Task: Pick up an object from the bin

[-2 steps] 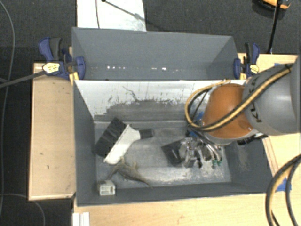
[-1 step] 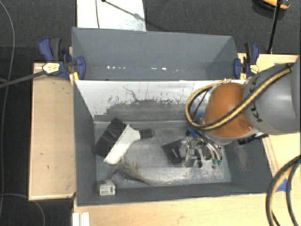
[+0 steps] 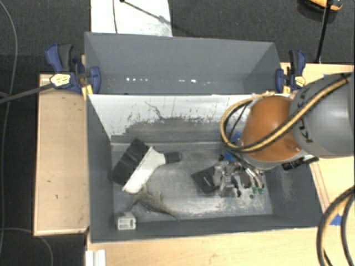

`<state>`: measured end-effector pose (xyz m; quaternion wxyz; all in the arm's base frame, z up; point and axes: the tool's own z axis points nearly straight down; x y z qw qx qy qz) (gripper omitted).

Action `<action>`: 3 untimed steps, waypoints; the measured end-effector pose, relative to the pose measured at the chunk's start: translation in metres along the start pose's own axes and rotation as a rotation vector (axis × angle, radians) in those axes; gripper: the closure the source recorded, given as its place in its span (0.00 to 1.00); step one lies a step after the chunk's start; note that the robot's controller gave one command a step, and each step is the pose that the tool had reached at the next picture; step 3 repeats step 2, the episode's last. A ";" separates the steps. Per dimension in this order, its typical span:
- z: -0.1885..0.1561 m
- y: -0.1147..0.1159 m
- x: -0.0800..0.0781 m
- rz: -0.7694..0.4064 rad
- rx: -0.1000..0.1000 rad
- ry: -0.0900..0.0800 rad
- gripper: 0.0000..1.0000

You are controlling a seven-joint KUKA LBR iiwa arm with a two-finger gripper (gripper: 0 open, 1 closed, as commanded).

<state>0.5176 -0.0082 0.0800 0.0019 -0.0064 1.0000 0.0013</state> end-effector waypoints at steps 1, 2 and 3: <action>-0.023 0.000 0.000 0.000 0.000 0.002 1.00; -0.045 0.000 -0.002 0.000 0.000 -0.004 1.00; -0.045 0.000 -0.002 0.000 0.000 -0.004 1.00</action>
Offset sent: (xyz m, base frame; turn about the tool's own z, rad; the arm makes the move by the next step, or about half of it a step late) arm -0.0002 0.0001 0.0212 0.0000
